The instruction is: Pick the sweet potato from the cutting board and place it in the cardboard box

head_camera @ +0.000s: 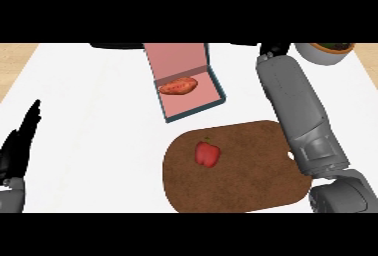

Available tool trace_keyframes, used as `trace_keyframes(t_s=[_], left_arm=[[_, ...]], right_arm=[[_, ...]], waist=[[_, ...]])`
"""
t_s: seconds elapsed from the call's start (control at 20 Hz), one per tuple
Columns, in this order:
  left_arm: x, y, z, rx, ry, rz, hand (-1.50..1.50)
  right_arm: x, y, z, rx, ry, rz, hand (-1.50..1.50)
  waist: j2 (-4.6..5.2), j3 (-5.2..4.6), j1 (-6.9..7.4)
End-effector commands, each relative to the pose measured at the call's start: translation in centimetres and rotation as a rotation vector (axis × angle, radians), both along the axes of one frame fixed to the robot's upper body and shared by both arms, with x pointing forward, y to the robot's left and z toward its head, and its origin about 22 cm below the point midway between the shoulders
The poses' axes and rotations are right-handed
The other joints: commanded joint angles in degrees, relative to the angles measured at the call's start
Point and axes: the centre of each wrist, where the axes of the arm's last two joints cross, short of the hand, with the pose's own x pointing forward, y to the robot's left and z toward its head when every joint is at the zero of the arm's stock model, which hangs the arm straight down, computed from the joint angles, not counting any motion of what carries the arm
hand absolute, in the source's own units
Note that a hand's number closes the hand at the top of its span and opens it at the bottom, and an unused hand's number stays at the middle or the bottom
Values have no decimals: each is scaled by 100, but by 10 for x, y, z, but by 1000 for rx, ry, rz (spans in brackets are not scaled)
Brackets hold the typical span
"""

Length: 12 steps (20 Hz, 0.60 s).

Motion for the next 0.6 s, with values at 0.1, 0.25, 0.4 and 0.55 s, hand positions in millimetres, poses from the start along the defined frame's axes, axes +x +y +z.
trace_keyframes(t_s=[0.1, 0.25, 0.4, 0.55], left_arm=[[5, -12, 3, -5, 24, 46, 0], [-18, 11, -1, -10, 22, 59, 0], [4, 3, -3, -1, 30, 67, 0], [-12, 2, -1, 6, 12, 43, 0]], right_arm=[[-17, -57, -15, 11, 20, -20, -150], [-38, -88, -31, -44, 55, 4, -150], [-62, -102, -31, -35, 64, 34, -150], [-84, -121, -13, -77, 115, 44, -150]], waist=[[-102, 1, -275], [-110, -3, -272], [-87, -6, -335], [-74, -5, -207]])
